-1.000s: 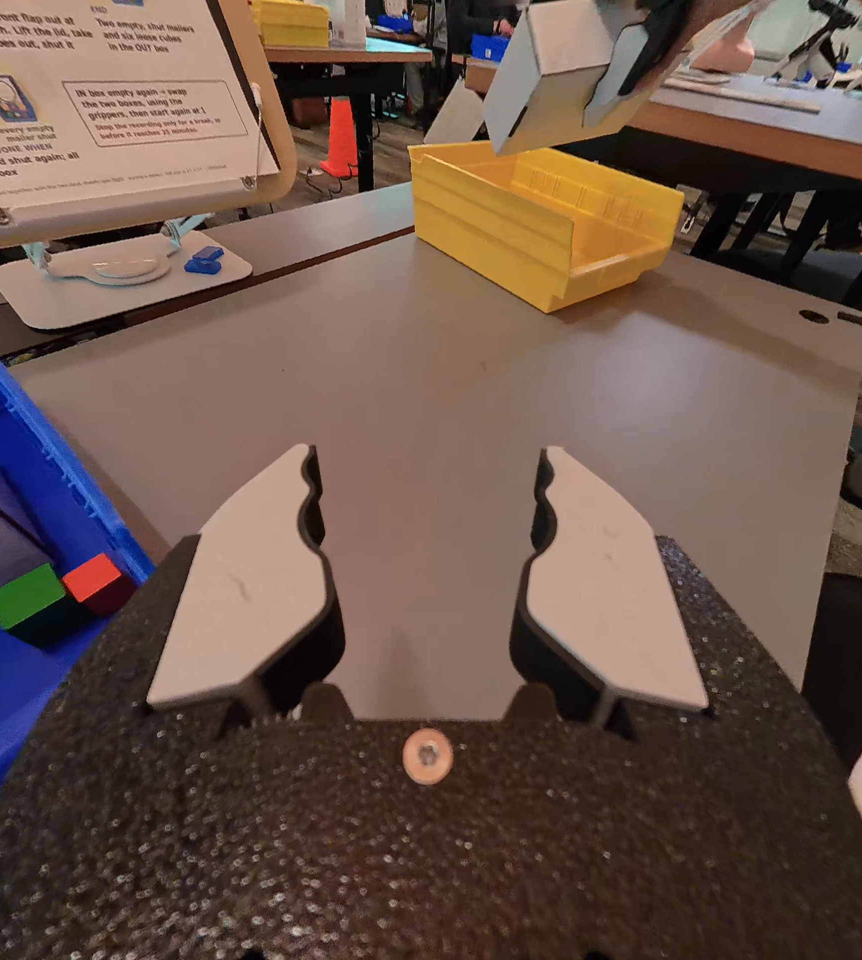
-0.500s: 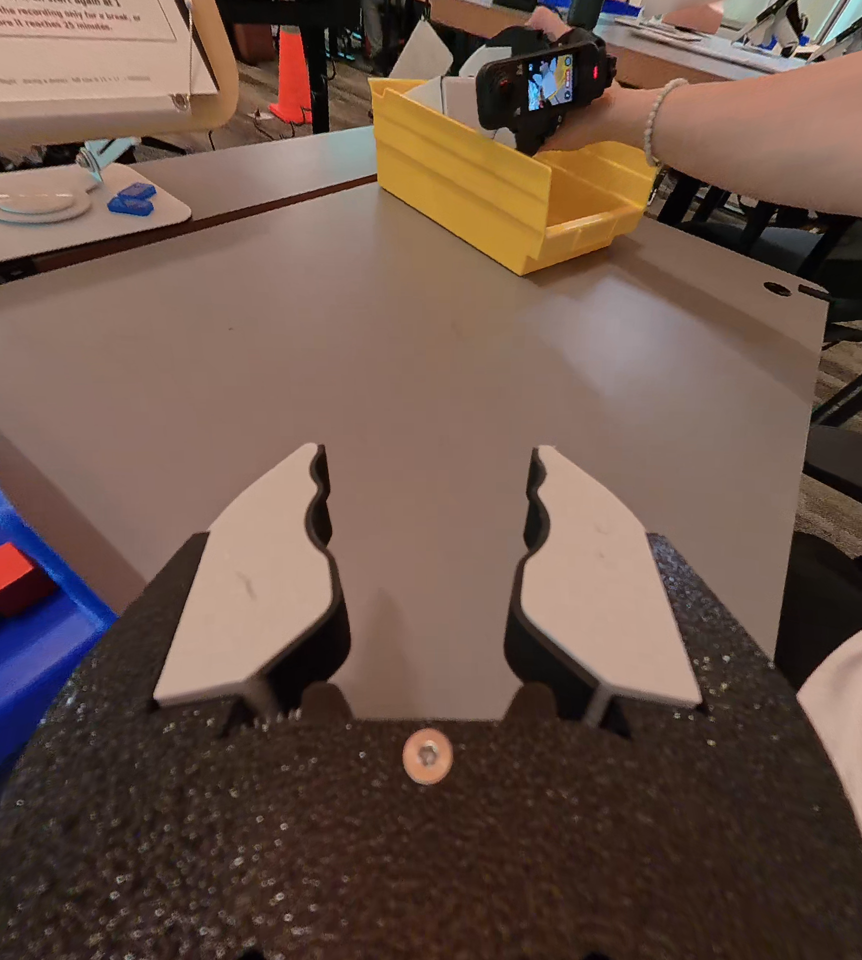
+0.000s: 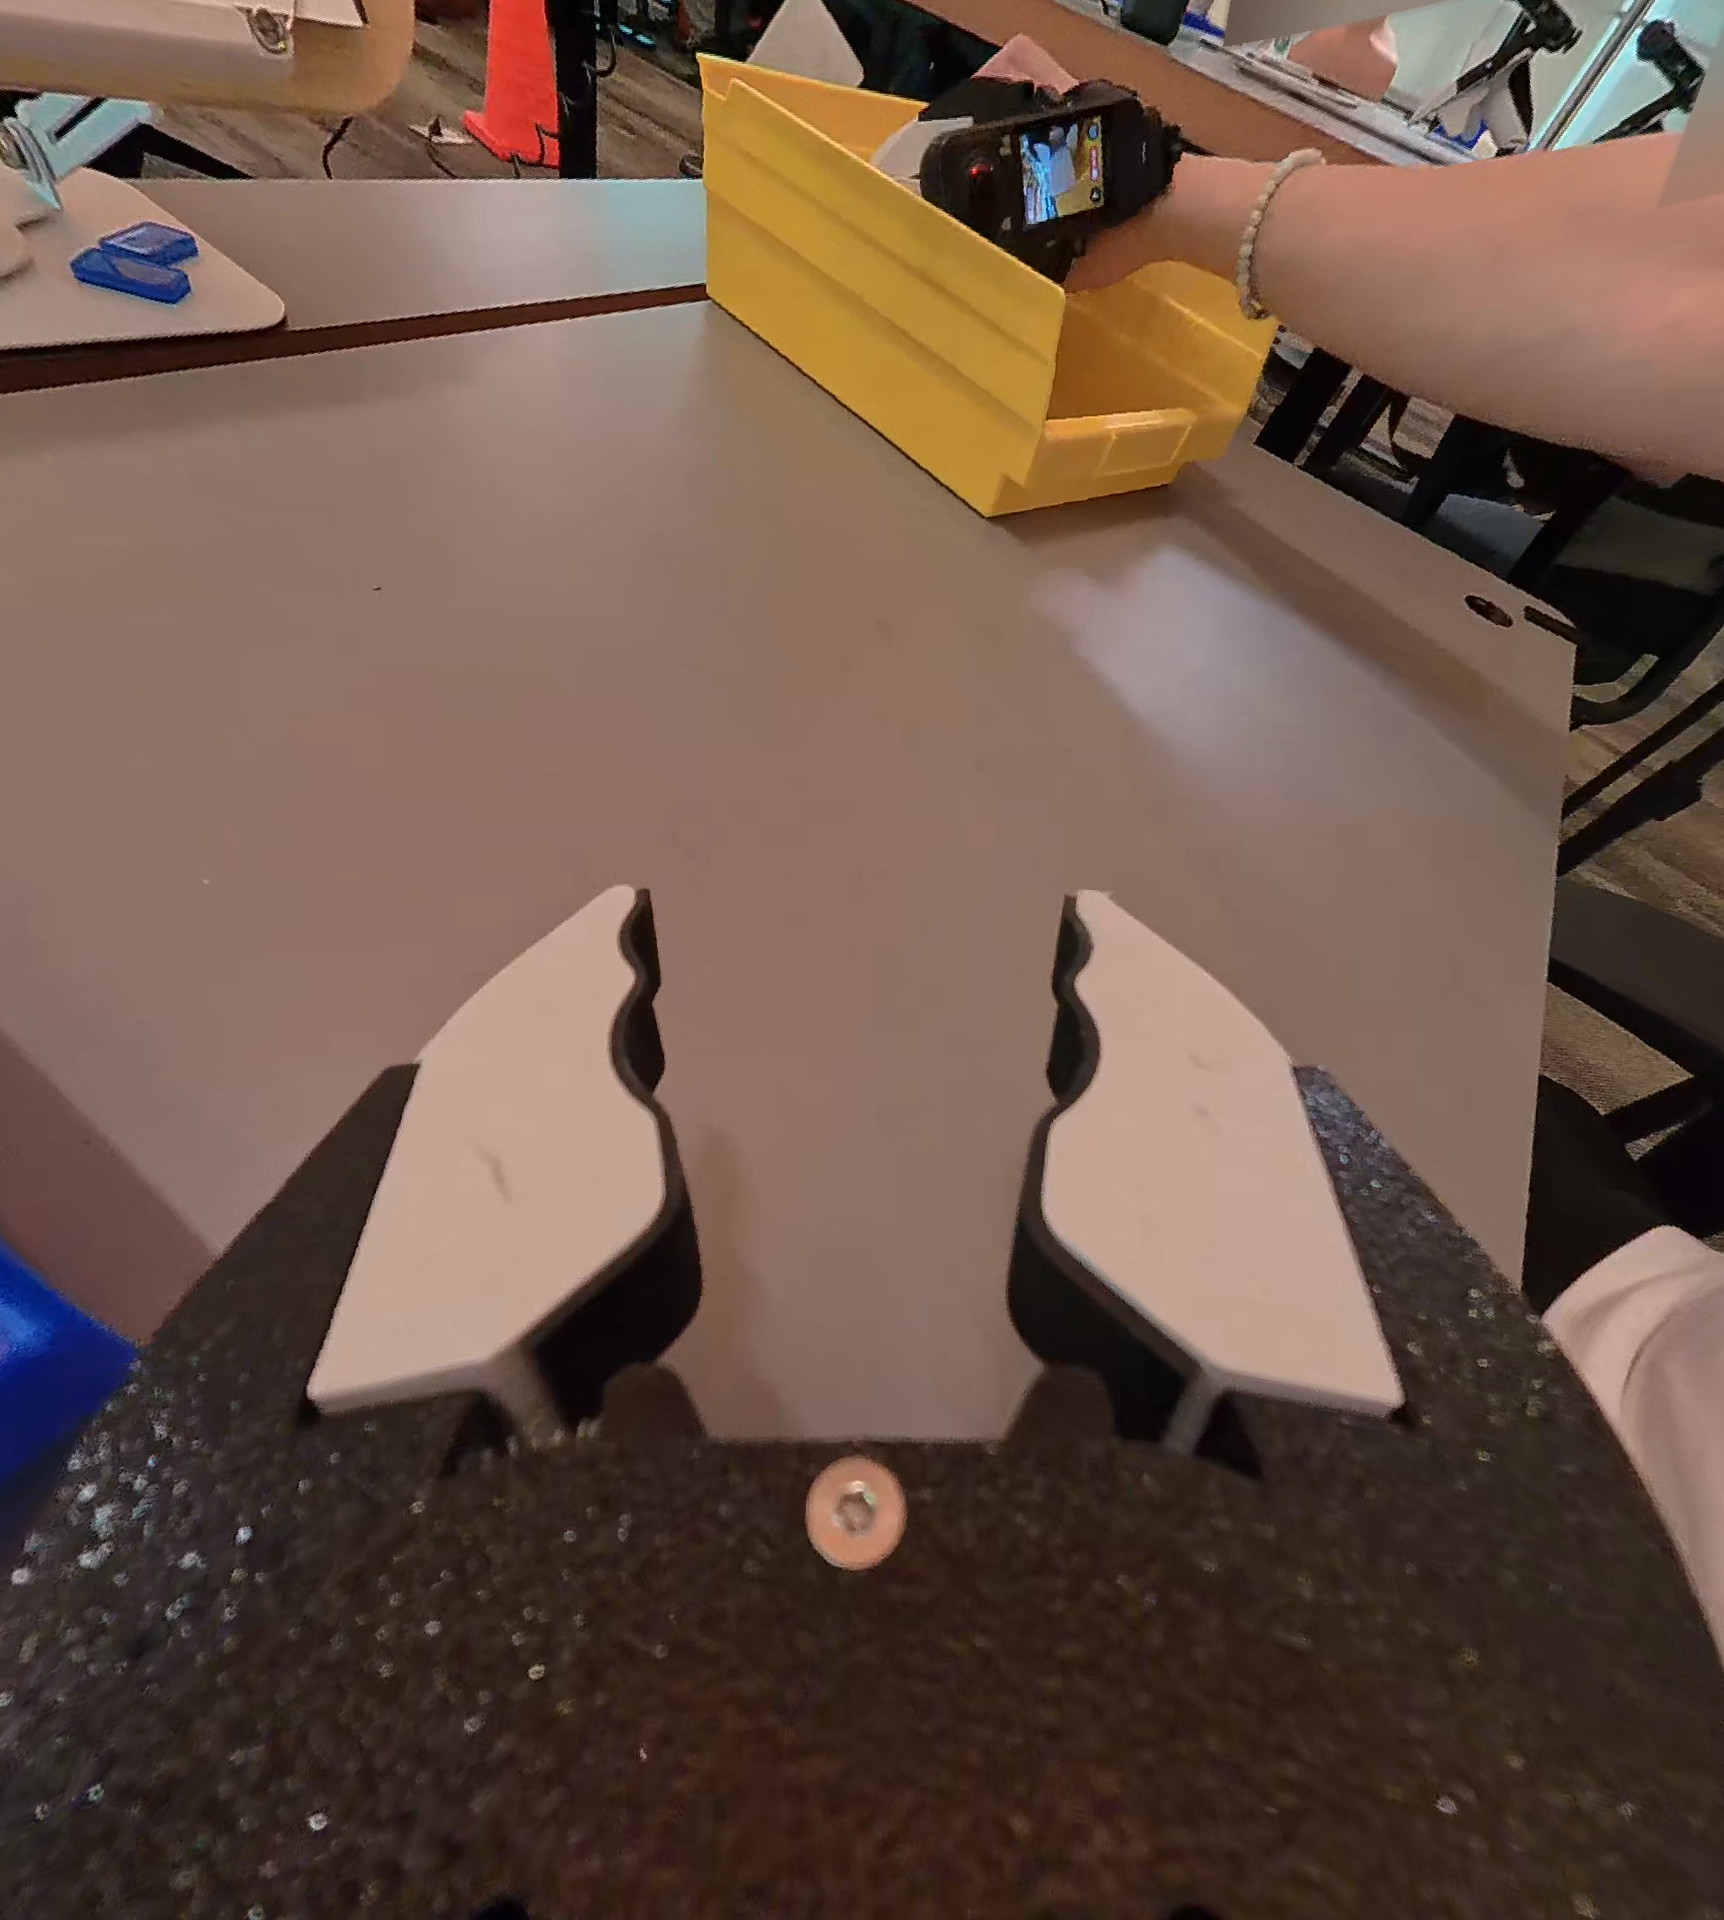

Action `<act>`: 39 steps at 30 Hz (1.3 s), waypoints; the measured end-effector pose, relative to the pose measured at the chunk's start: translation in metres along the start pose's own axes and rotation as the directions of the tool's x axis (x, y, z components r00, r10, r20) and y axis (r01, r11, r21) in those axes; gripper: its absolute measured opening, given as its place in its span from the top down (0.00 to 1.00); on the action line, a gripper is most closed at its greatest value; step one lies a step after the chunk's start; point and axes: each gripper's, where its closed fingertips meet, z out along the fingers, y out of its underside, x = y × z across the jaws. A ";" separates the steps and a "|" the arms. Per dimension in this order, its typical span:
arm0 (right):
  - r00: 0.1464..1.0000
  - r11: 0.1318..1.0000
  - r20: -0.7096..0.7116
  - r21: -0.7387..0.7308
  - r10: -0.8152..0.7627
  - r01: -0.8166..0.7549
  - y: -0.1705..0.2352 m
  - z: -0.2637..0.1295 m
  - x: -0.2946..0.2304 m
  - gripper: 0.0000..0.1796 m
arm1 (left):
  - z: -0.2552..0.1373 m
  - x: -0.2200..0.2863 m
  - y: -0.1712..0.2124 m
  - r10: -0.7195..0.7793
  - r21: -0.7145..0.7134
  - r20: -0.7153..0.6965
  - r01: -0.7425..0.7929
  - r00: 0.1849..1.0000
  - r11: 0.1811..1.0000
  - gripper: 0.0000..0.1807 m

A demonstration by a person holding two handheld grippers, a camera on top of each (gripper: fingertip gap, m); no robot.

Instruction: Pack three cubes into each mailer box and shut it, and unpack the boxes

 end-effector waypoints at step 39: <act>0.695 0.801 0.564 0.095 0.446 -0.591 -0.073 -0.163 -0.055 0.68 | -0.081 -0.257 -0.042 0.584 -0.747 0.042 -0.363 0.811 0.557 0.51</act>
